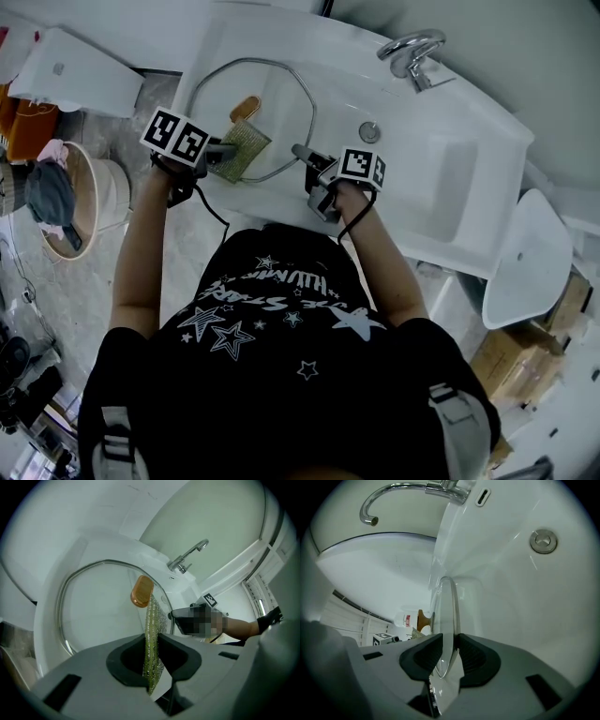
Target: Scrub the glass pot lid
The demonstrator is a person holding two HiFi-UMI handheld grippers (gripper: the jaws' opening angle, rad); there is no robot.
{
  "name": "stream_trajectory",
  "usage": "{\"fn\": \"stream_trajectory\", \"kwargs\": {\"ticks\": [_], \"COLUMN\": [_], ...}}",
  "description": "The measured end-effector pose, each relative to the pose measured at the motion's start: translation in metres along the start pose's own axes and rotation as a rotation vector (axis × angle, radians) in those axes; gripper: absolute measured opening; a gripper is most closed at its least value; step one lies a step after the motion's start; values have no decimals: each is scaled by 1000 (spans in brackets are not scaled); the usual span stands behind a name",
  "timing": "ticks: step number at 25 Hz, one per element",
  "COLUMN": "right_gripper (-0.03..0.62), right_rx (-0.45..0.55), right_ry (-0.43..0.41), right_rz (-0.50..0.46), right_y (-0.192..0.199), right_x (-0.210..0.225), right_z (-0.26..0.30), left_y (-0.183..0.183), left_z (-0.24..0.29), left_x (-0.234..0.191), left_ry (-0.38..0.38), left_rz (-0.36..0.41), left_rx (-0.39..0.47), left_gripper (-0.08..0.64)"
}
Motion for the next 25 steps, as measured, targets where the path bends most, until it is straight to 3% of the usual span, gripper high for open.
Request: {"fn": "stream_trajectory", "kwargs": {"ticks": [16,25], "right_gripper": [106,106], "right_rx": [71,90], "right_ry": [27,56], "right_rz": [-9,-20], "right_y": [6,9], "right_x": [-2,-6], "right_z": [0,0], "left_y": [26,32], "left_z": [-22,-24], "left_x": [-16,-13], "left_ry": [-24,1], "left_rz": [-33,-35], "left_rx": [65,107], "left_gripper": [71,71]}}
Point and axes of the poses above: the fingertips, and each gripper's own axes: z forward along the fingers, x to its right, y out of its underside, the point moved 9 cm from there along -z, backward along the fingers, and after that the axes turned 3 degrees about -y, right-handed, at the moved point
